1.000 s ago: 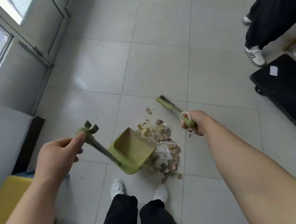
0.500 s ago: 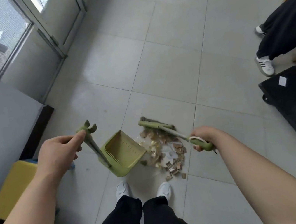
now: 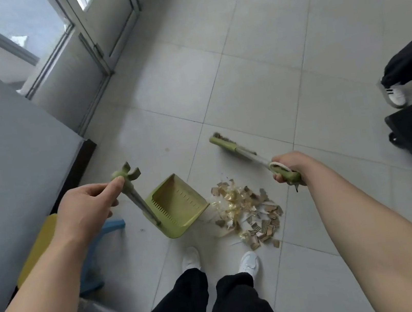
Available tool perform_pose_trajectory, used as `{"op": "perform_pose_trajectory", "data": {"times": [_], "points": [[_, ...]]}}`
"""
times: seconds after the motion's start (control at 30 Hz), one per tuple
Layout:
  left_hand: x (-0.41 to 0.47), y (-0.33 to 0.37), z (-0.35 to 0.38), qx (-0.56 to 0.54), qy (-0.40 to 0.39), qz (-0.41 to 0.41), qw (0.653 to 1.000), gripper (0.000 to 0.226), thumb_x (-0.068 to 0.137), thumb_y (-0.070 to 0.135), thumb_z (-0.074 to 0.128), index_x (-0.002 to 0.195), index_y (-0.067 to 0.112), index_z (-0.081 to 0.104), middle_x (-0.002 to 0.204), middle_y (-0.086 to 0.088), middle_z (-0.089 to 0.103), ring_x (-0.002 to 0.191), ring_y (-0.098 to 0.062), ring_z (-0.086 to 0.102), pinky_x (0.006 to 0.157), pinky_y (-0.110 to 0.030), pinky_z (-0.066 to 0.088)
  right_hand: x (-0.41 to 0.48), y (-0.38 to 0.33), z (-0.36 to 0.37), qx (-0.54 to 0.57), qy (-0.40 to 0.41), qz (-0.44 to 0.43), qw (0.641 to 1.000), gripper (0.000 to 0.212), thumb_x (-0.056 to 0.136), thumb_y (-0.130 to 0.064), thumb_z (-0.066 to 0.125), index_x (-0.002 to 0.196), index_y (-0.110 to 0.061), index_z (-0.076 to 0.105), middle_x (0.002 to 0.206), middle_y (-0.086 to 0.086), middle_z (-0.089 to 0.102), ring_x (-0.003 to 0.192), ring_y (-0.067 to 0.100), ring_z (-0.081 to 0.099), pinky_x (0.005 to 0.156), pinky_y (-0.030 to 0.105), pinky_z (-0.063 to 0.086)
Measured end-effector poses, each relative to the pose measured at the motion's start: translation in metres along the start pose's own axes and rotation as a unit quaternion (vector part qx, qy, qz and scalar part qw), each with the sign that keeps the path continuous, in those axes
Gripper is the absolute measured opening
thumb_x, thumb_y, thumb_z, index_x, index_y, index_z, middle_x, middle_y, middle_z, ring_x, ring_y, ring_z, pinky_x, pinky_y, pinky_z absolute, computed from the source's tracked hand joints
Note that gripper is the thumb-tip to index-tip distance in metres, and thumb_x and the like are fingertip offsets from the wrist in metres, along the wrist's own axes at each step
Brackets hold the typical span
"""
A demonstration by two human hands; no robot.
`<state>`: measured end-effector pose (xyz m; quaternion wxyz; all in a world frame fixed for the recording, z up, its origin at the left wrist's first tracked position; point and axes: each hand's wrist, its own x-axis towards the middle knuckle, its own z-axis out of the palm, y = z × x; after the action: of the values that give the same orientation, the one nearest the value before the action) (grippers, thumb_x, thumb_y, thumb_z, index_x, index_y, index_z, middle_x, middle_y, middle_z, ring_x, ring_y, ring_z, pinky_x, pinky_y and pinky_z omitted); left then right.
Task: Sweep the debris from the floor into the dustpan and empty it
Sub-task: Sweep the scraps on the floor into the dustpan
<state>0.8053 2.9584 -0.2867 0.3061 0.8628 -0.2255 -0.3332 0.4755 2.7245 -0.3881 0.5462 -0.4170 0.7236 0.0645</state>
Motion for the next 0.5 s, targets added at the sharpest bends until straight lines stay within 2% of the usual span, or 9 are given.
{"op": "perform_pose_trajectory", "data": {"times": [0.13, 0.2, 0.27, 0.33, 0.37, 0.43, 0.5], "points": [[0.004, -0.019, -0.017, 0.0, 0.014, -0.007, 1.0, 0.025, 0.086, 0.052, 0.067, 0.08, 0.028, 0.073, 0.071, 0.0, 0.07, 0.06, -0.016, 0.059, 0.052, -0.026, 0.041, 0.015, -0.025, 0.042, -0.018, 0.003, -0.018, 1.0, 0.013, 0.085, -0.009, 0.049, 0.079, -0.004, 0.06, 0.061, 0.015, 0.055, 0.035, 0.018, 0.053, 0.036, 0.018, 0.033], [0.007, -0.03, -0.024, -0.005, 0.017, -0.015, 1.0, 0.026, 0.086, 0.051, 0.067, 0.083, 0.026, 0.074, 0.075, -0.002, 0.072, 0.062, -0.016, 0.06, 0.051, -0.024, 0.041, 0.016, -0.033, 0.066, -0.038, -0.012, -0.021, 0.999, 0.014, 0.084, -0.005, 0.048, 0.082, -0.003, 0.062, 0.063, 0.014, 0.055, 0.041, 0.02, 0.053, 0.038, 0.019, 0.034], [0.008, -0.04, -0.03, -0.007, 0.017, -0.019, 1.0, 0.028, 0.087, 0.049, 0.067, 0.085, 0.023, 0.075, 0.078, -0.004, 0.072, 0.064, -0.016, 0.061, 0.052, -0.021, 0.041, 0.014, -0.034, 0.088, -0.094, -0.042, -0.037, 0.994, 0.016, 0.085, -0.001, 0.05, 0.085, -0.001, 0.066, 0.07, 0.014, 0.056, 0.056, 0.022, 0.056, 0.042, 0.021, 0.035], [0.009, -0.048, -0.036, -0.006, 0.018, -0.023, 1.0, 0.028, 0.087, 0.05, 0.066, 0.085, 0.023, 0.075, 0.079, -0.004, 0.072, 0.066, -0.017, 0.062, 0.053, -0.023, 0.041, 0.006, -0.029, 0.107, -0.172, -0.055, -0.04, 0.983, 0.021, 0.085, -0.003, 0.052, 0.097, 0.002, 0.068, 0.083, 0.014, 0.059, 0.074, 0.023, 0.057, 0.05, 0.024, 0.04], [0.009, -0.051, -0.039, -0.006, 0.019, -0.025, 0.999, 0.028, 0.086, 0.051, 0.067, 0.085, 0.024, 0.074, 0.079, -0.003, 0.072, 0.067, -0.017, 0.062, 0.053, -0.024, 0.041, 0.003, -0.026, 0.112, -0.189, -0.052, -0.028, 0.98, 0.022, 0.084, -0.005, 0.053, 0.099, 0.004, 0.067, 0.086, 0.015, 0.06, 0.076, 0.025, 0.058, 0.053, 0.026, 0.043], [0.01, -0.056, -0.043, -0.006, 0.019, -0.028, 0.999, 0.028, 0.085, 0.052, 0.067, 0.084, 0.025, 0.074, 0.079, -0.002, 0.072, 0.068, -0.018, 0.063, 0.054, -0.026, 0.042, -0.004, -0.02, 0.112, -0.223, -0.049, -0.028, 0.973, 0.023, 0.085, -0.007, 0.055, 0.099, 0.008, 0.067, 0.085, 0.019, 0.061, 0.07, 0.028, 0.061, 0.055, 0.033, 0.046], [0.011, -0.061, -0.046, -0.009, 0.021, -0.029, 0.999, 0.029, 0.085, 0.053, 0.068, 0.082, 0.025, 0.073, 0.079, -0.002, 0.072, 0.068, -0.017, 0.062, 0.054, -0.028, 0.042, -0.014, -0.015, 0.102, -0.27, -0.057, -0.018, 0.961, 0.018, 0.089, -0.01, 0.056, 0.099, 0.0, 0.066, 0.08, 0.013, 0.06, 0.054, 0.017, 0.062, 0.047, 0.024, 0.047]]}}
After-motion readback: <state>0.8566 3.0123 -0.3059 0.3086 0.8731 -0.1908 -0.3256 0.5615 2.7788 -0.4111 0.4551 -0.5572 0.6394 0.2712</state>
